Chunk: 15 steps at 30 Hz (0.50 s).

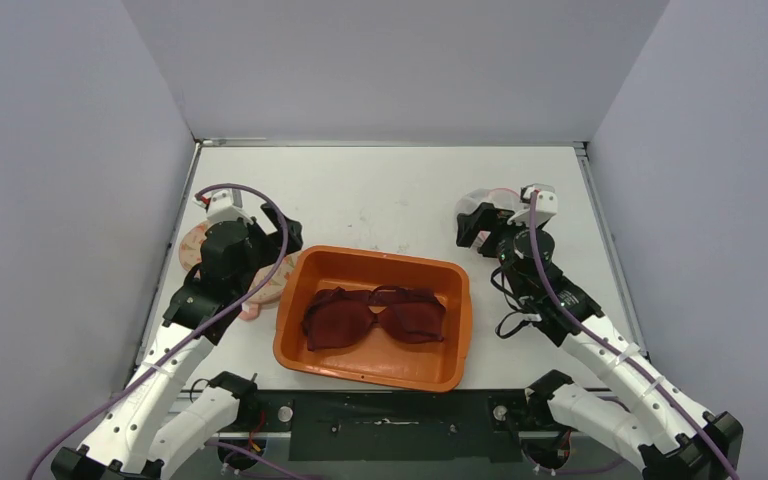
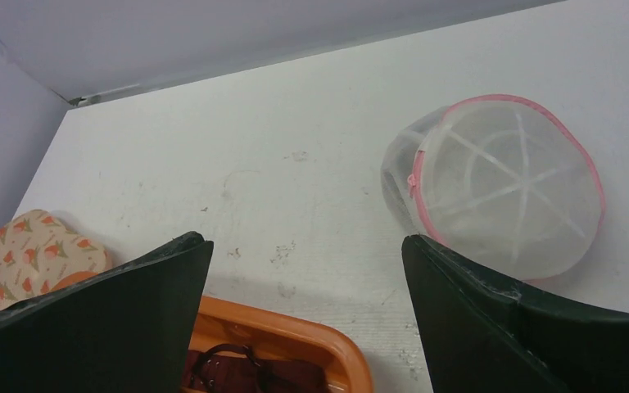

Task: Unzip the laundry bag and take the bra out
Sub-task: Pick up the bin from the center of the board.

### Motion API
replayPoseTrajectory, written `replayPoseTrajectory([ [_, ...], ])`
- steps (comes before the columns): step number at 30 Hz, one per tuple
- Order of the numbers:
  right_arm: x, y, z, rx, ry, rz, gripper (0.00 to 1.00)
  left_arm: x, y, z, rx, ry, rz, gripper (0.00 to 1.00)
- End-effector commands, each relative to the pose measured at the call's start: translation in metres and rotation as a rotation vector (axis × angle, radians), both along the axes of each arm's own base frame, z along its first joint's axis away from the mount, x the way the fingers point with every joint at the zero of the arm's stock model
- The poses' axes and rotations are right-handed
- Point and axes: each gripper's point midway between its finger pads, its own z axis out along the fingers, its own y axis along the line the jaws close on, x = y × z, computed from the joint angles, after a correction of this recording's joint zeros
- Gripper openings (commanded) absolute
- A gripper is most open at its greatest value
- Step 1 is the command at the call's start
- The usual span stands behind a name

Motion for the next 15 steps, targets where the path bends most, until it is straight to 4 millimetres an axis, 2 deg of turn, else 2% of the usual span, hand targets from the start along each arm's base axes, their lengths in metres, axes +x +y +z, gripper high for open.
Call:
replayPoseTrajectory([
  [1, 0.010, -0.015, -0.002, 0.058, -0.007, -0.133, 0.90, 0.005, 0.001, 0.026, -0.047, -0.073, 0.030, 0.96],
  [4, 0.015, -0.033, -0.015, 0.053, 0.036, -0.236, 0.90, 0.004, -0.001, 0.024, -0.046, -0.072, 0.011, 0.96],
  [8, 0.024, -0.041, -0.040, 0.085, 0.126, -0.223, 0.90, 0.001, -0.010, 0.020, -0.026, -0.061, -0.048, 0.96],
  [13, 0.020, -0.062, -0.073, 0.142, 0.186, -0.278, 0.91, -0.003, -0.015, 0.010, -0.017, -0.028, -0.085, 0.96],
  [15, 0.018, -0.063, -0.086, 0.182, 0.224, -0.267, 0.92, -0.006, -0.015, 0.004, -0.021, -0.008, -0.087, 0.96],
])
